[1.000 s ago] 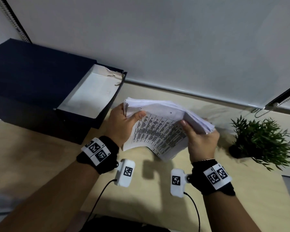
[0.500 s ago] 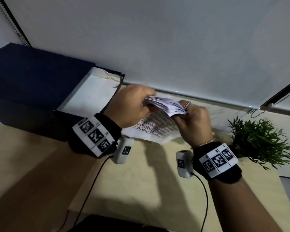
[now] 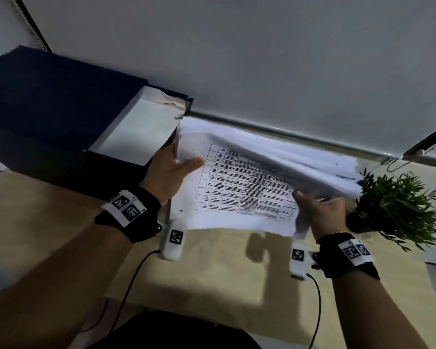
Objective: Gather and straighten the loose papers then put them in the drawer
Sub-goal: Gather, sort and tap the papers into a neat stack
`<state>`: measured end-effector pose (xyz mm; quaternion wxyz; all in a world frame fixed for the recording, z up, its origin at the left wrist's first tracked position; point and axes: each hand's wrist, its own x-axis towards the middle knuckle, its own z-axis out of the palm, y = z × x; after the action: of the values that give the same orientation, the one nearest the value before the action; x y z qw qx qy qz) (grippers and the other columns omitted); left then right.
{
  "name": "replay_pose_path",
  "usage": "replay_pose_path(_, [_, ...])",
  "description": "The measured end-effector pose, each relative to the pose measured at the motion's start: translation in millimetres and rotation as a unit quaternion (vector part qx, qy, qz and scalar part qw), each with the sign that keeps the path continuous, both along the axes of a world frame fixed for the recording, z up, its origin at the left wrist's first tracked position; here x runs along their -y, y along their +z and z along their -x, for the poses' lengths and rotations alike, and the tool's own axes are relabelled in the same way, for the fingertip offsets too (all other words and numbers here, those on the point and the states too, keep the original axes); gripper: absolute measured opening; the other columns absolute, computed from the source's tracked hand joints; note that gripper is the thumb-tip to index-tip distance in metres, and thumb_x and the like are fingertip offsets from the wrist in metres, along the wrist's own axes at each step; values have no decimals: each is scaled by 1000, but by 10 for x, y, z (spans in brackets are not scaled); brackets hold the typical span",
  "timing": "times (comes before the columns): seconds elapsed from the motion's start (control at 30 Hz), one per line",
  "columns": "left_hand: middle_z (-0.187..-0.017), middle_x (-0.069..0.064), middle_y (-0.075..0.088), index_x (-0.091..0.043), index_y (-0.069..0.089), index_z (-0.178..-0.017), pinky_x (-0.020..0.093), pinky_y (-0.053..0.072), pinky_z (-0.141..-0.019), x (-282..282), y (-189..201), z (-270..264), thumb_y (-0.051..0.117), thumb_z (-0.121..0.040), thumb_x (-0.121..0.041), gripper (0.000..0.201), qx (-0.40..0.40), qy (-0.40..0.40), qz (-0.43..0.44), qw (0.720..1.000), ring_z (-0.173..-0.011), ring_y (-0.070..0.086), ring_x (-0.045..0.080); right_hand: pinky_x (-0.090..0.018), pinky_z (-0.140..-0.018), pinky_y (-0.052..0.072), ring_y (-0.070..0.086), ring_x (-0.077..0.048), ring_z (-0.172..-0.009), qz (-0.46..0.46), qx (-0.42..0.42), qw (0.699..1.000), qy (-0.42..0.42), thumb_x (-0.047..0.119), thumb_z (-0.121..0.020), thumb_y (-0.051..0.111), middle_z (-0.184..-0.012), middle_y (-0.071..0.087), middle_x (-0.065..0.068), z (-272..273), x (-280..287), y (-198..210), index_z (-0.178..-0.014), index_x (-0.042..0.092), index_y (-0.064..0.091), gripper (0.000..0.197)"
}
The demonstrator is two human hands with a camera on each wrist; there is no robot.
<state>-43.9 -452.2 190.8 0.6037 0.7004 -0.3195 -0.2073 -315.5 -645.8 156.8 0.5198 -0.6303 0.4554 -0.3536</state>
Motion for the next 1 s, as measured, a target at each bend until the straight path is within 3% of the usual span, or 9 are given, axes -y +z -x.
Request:
replay_pose_path(0.1, [-91, -3, 73, -20, 68, -95, 23, 53, -78, 24, -178, 111, 79, -75, -19, 23, 9, 62, 10, 998, -78, 66, -6, -16, -60, 55, 68, 0, -63, 32, 72, 997, -26, -9, -70, 79, -69, 73, 19, -34, -59, 110, -94, -2, 70, 26])
replay_pose_path(0.2, [-86, -10, 68, -22, 66, -91, 5, 46, -73, -47, -341, 186, 81, -77, -18, 21, 90, 92, -24, 991, -76, 59, -22, -20, -68, 57, 68, -3, -74, 45, 40, 996, -59, -3, -67, 85, -77, 74, 19, -35, -188, -44, -82, 21, 71, 31])
replay_pose_path(0.33, [-83, -14, 68, -12, 62, -91, 11, 46, -70, -165, -608, 189, 80, -76, -15, 23, 56, 59, -52, 995, -76, 62, -7, -10, -67, 53, 65, 10, -67, 13, 14, 999, -37, -7, -65, 84, -89, 70, 1, -16, -338, -242, -95, 12, 67, 39])
replay_pose_path(0.47, [-80, -34, 67, -14, 64, -91, 2, 42, -70, -182, -657, 172, 75, -80, -5, 18, 70, 48, -56, 995, -75, 61, -13, -12, -63, 50, 62, 10, -61, 16, 33, 999, -33, -11, -69, 80, -68, 70, 16, -22, -340, -243, -79, 19, 63, 36])
replay_pose_path(0.57, [-77, -29, 68, -13, 67, -89, 1, 41, -68, -205, -598, 153, 75, -80, -7, 14, 92, 53, -43, 993, -74, 62, -14, -19, -64, 49, 61, 3, -62, 39, 29, 998, -41, -5, -70, 82, -66, 70, 15, 30, -327, -242, -76, 18, 64, 30])
replay_pose_path(0.63, [-79, -19, 69, -13, 67, -94, 1, 42, -68, -220, -604, 145, 76, -79, -7, 18, 81, 36, -51, 995, -76, 62, -14, -18, -70, 51, 63, 3, -71, 53, 20, 998, -32, -3, -69, 84, -79, 70, 11, 42, -332, -228, -91, 16, 66, 34])
replay_pose_path(0.73, [-98, -15, 66, -17, 61, -105, 1, 43, -72, -219, -565, 171, 80, -75, -8, 37, 62, 20, -50, 997, -83, 60, -14, -20, -84, 52, 64, -2, -90, 64, 32, 997, 7, -7, -67, 83, -98, 67, 2, 25, -360, -159, -117, 15, 58, 60])
replay_pose_path(0.87, [-102, -17, 66, -18, 63, -110, 0, 42, -74, -182, -511, 176, 80, -78, -16, 36, 85, 7, -53, 995, -87, 60, -14, -33, -88, 52, 64, -17, -98, 176, -118, 976, 48, 16, -67, 88, -110, 67, 0, 5, -356, -56, -122, 27, 58, 64])
replay_pose_path(1.0, [-112, -10, 68, -18, 65, -118, 2, 41, -84, -177, -385, 158, 60, -94, -21, 25, 129, -3, -38, 991, -99, 59, -13, -47, -89, 49, 52, -27, -114, 274, -425, 856, 106, 45, -65, 83, -128, 54, 2, -46, -381, 125, -143, 34, 36, 92])
